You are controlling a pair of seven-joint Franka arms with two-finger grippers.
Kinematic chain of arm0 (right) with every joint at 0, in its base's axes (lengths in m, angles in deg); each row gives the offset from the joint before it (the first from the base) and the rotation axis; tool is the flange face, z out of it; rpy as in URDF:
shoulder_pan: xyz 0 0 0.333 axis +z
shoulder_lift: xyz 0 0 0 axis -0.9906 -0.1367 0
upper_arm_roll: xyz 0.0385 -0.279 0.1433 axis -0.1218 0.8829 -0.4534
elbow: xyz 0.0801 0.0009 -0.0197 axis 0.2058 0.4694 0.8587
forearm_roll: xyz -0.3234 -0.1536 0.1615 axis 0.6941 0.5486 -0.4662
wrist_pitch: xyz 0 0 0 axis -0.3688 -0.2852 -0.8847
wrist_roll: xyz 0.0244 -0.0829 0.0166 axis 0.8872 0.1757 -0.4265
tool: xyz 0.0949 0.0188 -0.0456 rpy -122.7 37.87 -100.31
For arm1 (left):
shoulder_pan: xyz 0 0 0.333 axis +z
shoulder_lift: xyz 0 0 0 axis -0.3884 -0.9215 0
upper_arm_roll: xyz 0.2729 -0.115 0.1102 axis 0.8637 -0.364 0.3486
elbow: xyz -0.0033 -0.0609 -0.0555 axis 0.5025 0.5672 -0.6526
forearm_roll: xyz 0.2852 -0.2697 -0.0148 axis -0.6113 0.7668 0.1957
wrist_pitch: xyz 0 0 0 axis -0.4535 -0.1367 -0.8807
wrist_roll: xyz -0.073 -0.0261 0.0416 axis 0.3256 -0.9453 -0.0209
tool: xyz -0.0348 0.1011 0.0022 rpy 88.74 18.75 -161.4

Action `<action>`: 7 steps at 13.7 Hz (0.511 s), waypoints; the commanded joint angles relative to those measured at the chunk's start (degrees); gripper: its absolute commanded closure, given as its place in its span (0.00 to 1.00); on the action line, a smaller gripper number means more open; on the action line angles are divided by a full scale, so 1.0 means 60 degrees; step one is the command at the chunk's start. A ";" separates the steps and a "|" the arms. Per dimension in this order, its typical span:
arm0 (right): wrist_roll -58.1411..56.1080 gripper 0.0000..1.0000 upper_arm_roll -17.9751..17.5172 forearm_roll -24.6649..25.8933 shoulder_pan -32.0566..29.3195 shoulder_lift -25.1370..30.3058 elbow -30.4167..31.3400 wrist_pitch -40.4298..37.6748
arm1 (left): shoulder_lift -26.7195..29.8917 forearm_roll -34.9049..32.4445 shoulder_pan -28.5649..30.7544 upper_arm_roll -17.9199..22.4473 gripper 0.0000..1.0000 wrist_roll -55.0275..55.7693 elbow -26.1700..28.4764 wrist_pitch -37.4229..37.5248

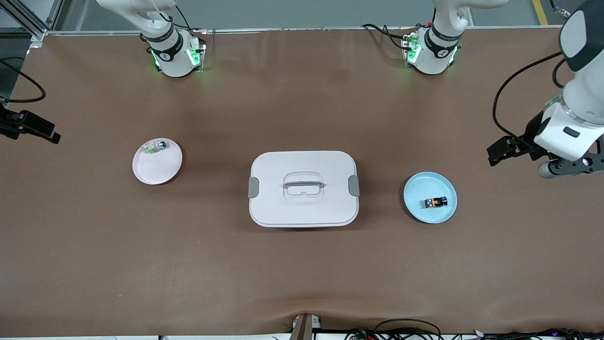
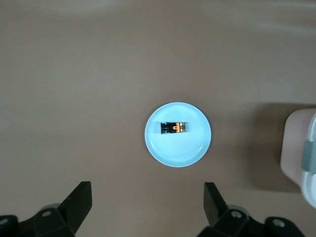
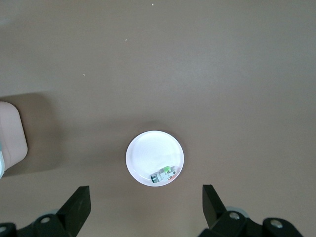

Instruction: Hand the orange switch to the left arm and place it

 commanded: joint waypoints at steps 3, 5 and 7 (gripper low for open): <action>-0.0114 0.00 -0.0050 -0.0002 -0.0091 0.0230 0.0189 0.0118 | -0.0099 0.0455 0.0939 0.0046 0.00 -0.2509 -0.0203 -0.0924; -0.0114 0.00 -0.0050 -0.0002 -0.0091 0.0230 0.0189 0.0118 | 0.0265 0.0485 0.1072 -0.0086 0.00 -0.2379 0.0074 -0.1040; -0.0114 0.00 -0.0050 -0.0002 -0.0091 0.0230 0.0189 0.0118 | 0.0938 0.0456 0.1072 -0.0246 0.00 -0.2291 0.0878 -0.1581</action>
